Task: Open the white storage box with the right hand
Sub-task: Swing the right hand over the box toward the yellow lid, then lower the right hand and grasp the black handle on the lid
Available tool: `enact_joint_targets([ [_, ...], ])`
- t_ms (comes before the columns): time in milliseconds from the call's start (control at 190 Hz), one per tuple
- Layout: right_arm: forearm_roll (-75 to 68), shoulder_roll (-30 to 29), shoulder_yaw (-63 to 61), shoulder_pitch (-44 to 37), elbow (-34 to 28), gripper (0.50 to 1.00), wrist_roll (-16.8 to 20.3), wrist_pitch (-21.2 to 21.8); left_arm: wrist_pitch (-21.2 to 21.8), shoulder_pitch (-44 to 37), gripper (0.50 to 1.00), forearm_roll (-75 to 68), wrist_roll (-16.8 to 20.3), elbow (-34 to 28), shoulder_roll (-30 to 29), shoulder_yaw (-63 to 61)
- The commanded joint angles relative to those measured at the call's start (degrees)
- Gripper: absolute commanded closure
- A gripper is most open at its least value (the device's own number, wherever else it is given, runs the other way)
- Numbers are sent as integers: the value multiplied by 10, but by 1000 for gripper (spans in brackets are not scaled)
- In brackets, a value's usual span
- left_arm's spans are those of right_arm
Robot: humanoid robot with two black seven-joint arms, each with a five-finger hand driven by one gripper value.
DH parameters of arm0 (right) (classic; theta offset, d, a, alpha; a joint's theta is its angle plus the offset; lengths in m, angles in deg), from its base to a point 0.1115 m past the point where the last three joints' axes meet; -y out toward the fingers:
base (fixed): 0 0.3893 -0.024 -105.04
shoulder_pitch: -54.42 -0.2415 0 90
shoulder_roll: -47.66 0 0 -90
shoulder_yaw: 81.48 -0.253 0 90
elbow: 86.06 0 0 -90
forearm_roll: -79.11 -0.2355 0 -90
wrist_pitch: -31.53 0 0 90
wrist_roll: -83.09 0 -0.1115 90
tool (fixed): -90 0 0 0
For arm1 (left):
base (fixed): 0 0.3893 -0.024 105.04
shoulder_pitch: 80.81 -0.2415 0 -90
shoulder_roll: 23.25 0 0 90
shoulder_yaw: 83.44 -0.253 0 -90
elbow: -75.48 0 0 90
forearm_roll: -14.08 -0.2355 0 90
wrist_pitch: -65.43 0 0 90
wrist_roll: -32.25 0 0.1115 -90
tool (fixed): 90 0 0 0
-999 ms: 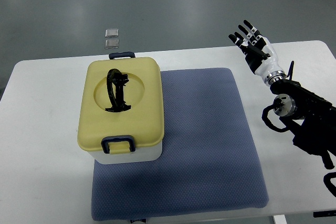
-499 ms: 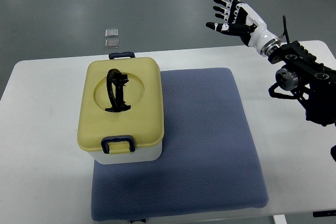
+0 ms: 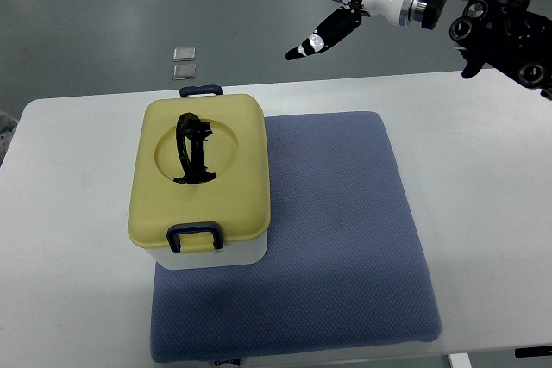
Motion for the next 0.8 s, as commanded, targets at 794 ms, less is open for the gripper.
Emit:
enact_joint_targets([
  [794, 246, -121, 101, -114, -72, 632, -21, 21, 1, -1, 500, 0, 0, 0, 0, 0],
])
